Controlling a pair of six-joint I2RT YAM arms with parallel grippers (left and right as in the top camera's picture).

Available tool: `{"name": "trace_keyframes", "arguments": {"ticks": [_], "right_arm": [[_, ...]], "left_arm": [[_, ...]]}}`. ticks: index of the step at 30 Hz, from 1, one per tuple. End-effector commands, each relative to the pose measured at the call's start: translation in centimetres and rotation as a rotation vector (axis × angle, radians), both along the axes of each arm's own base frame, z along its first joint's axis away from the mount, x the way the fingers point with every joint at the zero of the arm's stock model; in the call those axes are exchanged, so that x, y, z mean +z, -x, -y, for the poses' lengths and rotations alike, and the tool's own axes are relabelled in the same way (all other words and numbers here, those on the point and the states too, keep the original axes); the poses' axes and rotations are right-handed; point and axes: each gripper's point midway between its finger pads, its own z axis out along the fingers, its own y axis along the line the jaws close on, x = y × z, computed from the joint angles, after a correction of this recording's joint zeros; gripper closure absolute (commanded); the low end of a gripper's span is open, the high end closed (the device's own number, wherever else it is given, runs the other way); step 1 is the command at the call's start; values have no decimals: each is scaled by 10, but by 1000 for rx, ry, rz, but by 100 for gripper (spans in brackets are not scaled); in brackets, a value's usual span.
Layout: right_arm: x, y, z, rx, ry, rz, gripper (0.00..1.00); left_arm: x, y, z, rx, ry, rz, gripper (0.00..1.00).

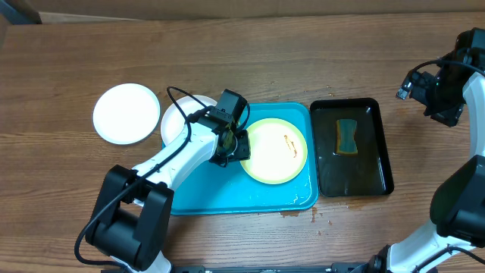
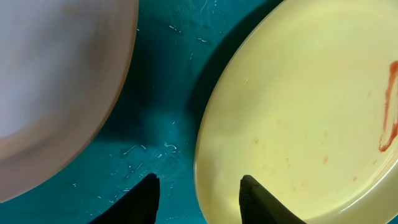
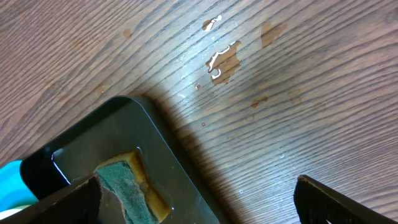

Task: Clean dirty plates on tray and stack at the side
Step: 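Reach the right gripper into the black tray and grasp the sponge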

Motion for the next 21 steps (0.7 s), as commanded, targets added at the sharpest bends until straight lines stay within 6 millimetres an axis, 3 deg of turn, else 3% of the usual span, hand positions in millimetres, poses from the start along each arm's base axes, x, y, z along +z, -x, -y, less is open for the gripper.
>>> {"name": "trace_keyframes", "arguments": {"ticks": [1, 12, 15, 19, 21], "right_arm": [[7, -2, 1, -9, 5, 21, 0], [9, -9, -2, -8, -14, 53, 0], [15, -19, -20, -4, -127, 109, 0], [26, -16, -58, 19, -360, 122, 0], [24, -11, -67, 31, -363, 89, 10]], "left_arm": [[-3, -1, 3, -44, -44, 23, 57], [-4, -10, 1, -57, -163, 122, 57], [-6, -10, 1, -57, -165, 119, 57], [-15, -10, 1, -59, -172, 106, 53], [-22, -9, 1, -61, -178, 91, 55]]}}
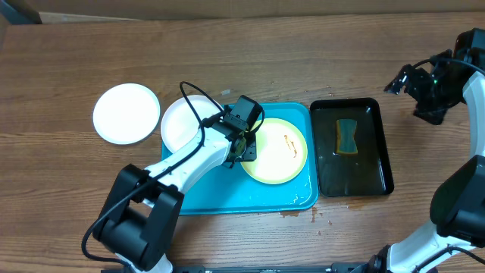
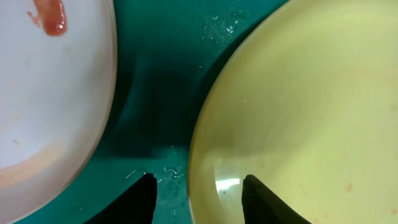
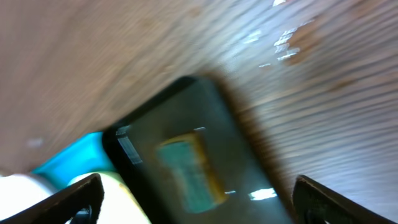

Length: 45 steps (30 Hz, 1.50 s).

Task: Clean dirty plates on tray and stack at the side
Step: 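Reach the right gripper into the black tray and grasp the sponge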

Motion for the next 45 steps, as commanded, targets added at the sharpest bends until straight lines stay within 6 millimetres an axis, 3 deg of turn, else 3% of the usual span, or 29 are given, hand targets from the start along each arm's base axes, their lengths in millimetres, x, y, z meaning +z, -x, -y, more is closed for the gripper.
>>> {"name": "trace_keyframes", "arguments": {"ticks": [1, 6, 11, 15, 20, 26, 28, 30, 31, 32, 35, 36, 37, 38, 42, 45], "right_arm": [[12, 1, -26, 25, -92, 11, 10], [-11, 32, -35, 112, 162, -175, 12], [-26, 53, -59, 241, 325, -276, 11], [-46, 67, -78, 327, 381, -317, 11], [-79, 72, -84, 369, 448, -312, 11], [-117, 73, -96, 367, 380, -255, 20], [-126, 71, -97, 364, 378, -230, 27], [-133, 71, -97, 361, 378, -218, 42], [-136, 72, -97, 361, 378, -215, 63], [-137, 73, -97, 361, 378, -217, 96], [-138, 76, -97, 363, 377, -225, 96], [-138, 75, -97, 364, 378, -224, 77], [-138, 74, -97, 362, 378, -218, 50], [-138, 71, -97, 360, 379, -206, 37], [-136, 46, -99, 341, 389, -106, 24], [-134, 33, -101, 334, 393, -51, 27]], "left_arm": [[-17, 1, -3, -6, -38, -26, 55], [-26, 2, -3, -7, -43, -44, 64], [-26, 1, -2, -6, -40, -39, 63], [-26, 2, -3, -7, -43, -43, 55], [-26, 2, -3, -7, -43, -44, 53], [-26, 2, -3, -7, -43, -43, 51], [-26, 2, -3, -7, -43, -43, 51], [-26, 2, -3, -7, -43, -43, 52], [-26, 2, -3, -7, -43, -43, 52], [-26, 2, -3, -7, -43, -44, 52], [-26, 2, -3, -7, -43, -43, 51], [-26, 2, -3, -7, -43, -43, 51], [-26, 2, -3, -7, -42, -42, 51], [-26, 1, -3, -7, -41, -41, 50], [-26, 1, -3, -7, -41, -40, 48], [-26, 2, -3, -7, -42, -42, 48]]}}
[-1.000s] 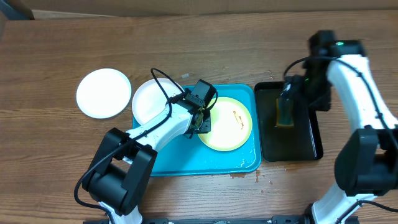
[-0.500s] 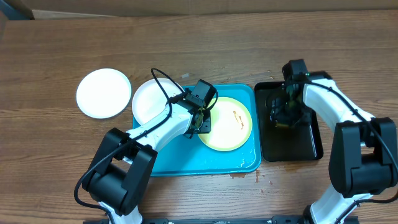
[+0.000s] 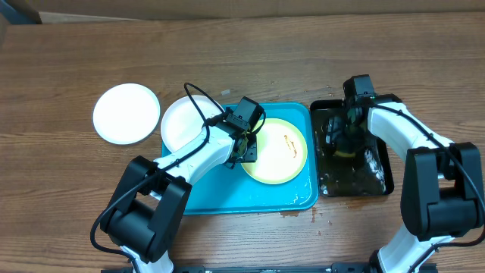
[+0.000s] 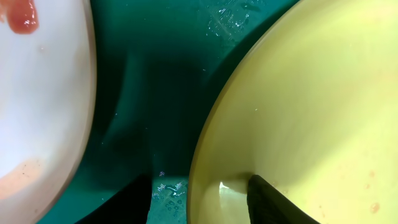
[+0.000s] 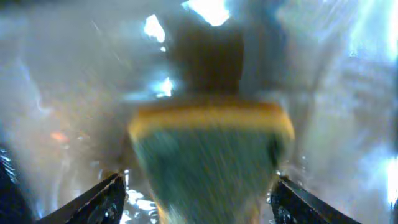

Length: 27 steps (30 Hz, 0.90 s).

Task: Clean dirty plates on tray and stack at the side
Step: 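Reach the right gripper into the black tray and grasp the sponge, then lift the sponge with the right gripper, dipping it in the water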

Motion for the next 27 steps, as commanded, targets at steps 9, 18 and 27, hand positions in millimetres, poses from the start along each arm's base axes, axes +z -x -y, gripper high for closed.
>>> {"name": "trace_keyframes", "arguments": {"ticks": [9, 18, 27], "right_arm": [[5, -14, -2, -1, -9, 72, 31], [12, -38, -4, -2, -21, 174, 75], [30, -32, -9, 12, -41, 117, 52]], "left_arm": [[-10, 2, -3, -4, -25, -19, 45], [-8, -7, 1, -2, -12, 19, 46], [-8, -7, 1, -1, -12, 19, 39]]}}
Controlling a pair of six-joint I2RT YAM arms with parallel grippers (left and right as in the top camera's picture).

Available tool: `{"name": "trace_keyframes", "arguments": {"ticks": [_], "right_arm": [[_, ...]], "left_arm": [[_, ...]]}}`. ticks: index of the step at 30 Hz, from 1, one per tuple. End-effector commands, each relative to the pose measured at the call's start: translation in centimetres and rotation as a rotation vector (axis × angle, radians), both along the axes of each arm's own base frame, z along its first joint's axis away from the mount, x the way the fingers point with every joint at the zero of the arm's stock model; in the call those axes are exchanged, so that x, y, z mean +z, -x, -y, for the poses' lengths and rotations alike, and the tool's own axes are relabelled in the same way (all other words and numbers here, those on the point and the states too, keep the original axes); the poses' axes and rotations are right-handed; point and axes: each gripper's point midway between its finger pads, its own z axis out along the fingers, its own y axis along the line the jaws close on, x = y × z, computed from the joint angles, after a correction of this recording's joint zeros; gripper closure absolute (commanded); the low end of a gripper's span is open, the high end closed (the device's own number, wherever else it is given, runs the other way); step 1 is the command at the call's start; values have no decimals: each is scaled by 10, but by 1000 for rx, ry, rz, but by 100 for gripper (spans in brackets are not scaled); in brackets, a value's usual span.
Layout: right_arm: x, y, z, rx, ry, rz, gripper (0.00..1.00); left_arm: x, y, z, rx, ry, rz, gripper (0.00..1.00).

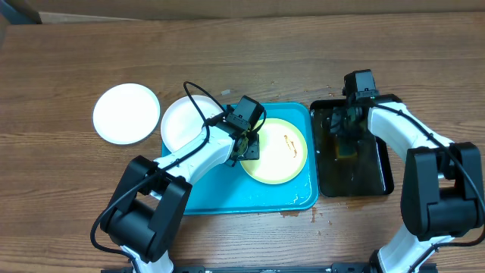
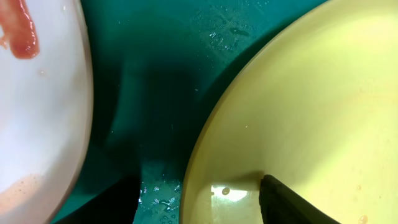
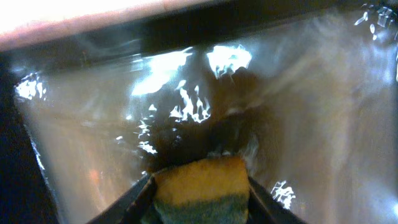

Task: Clean dirty plates on tray and stack at the side
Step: 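Lift the sponge with the right gripper, dipping it in the water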

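Observation:
A yellow-green plate (image 1: 276, 150) with a red smear lies on the blue tray (image 1: 227, 189). My left gripper (image 1: 246, 144) stands open at its left rim (image 2: 205, 155), one finger (image 2: 292, 202) on the plate, the other on the wet tray (image 2: 161, 74). A white plate (image 1: 180, 121) with red stains (image 2: 25, 43) overlaps the tray's left edge. My right gripper (image 1: 345, 127) is down in the black water tub (image 1: 390, 174), shut on the yellow-and-green sponge (image 3: 200, 183).
A clean white plate (image 1: 126, 114) lies on the wood at the far left, beside the stained one. Water drops sit on the table just below the tray's right corner (image 1: 303, 212). The left arm's cable loops above the stained plate.
My right gripper's fingers, open on either side of the sponge before, are now shut on it, and the churned water has calmed. The left gripper has barely shifted at the plate's rim.
At first my right arm was open above the table's far right, the sponge lay loose in the tub, and my left gripper stood at the yellow plate's left rim. The left then moved slightly along the rim. Later the right was open round the sponge, now gripping it.

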Motion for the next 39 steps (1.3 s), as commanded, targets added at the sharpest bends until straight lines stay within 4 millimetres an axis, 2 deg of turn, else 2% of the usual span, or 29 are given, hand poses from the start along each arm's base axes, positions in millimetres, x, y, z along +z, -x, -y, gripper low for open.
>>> {"name": "trace_keyframes", "arguments": {"ticks": [1, 5, 7, 16, 19, 20, 21, 22, 23, 24, 27, 32, 33, 34, 35, 36, 38, 39], "right_arm": [[28, -10, -3, 4, -12, 25, 50], [29, 9, 0, 3, 0, -63, 46], [26, 18, 1, 3, 4, -98, 45], [24, 31, 2, 29, 14, -151, 43], [23, 34, 3, 29, 14, -160, 44], [23, 34, 3, 29, 15, -161, 49], [22, 35, 3, 29, 14, -161, 58], [21, 34, 3, 29, 14, -158, 66], [18, 35, 3, 29, 14, -156, 69], [16, 35, 3, 29, 14, -155, 68], [8, 40, 3, 29, 14, -160, 59], [6, 42, 3, 29, 14, -163, 56], [6, 42, 3, 29, 14, -163, 59], [6, 42, 3, 29, 14, -163, 67], [6, 41, 3, 29, 14, -161, 82], [6, 41, 3, 29, 14, -160, 90], [6, 41, 3, 29, 14, -161, 96], [6, 41, 3, 29, 14, -162, 96]], "left_arm": [[-10, 1, -3, -2, -25, -17, 41], [-10, 3, -4, -2, -27, -24, 53], [-10, 3, -4, -2, -26, -24, 53], [-8, -6, 0, 12, -5, 11, 66], [-8, -6, 1, 12, -3, 14, 75], [-8, -7, 1, 16, -2, 14, 78], [-8, -7, 1, 18, -1, 15, 79], [-8, -7, 1, 18, 0, 17, 79], [-7, -8, 1, 18, 1, 20, 77], [-7, -9, 2, 18, 3, 22, 74], [-6, -11, 3, 18, 9, 31, 65], [-6, -11, 4, 18, 12, 32, 64], [-6, -10, 4, 16, 13, 29, 64], [-6, -10, 5, 15, 17, 26, 65], [-6, -10, 5, 15, 15, 27, 67], [-6, -10, 5, 15, 15, 27, 70], [-6, -10, 5, 15, 16, 27, 76], [-6, -10, 4, 16, 15, 27, 81]]}}
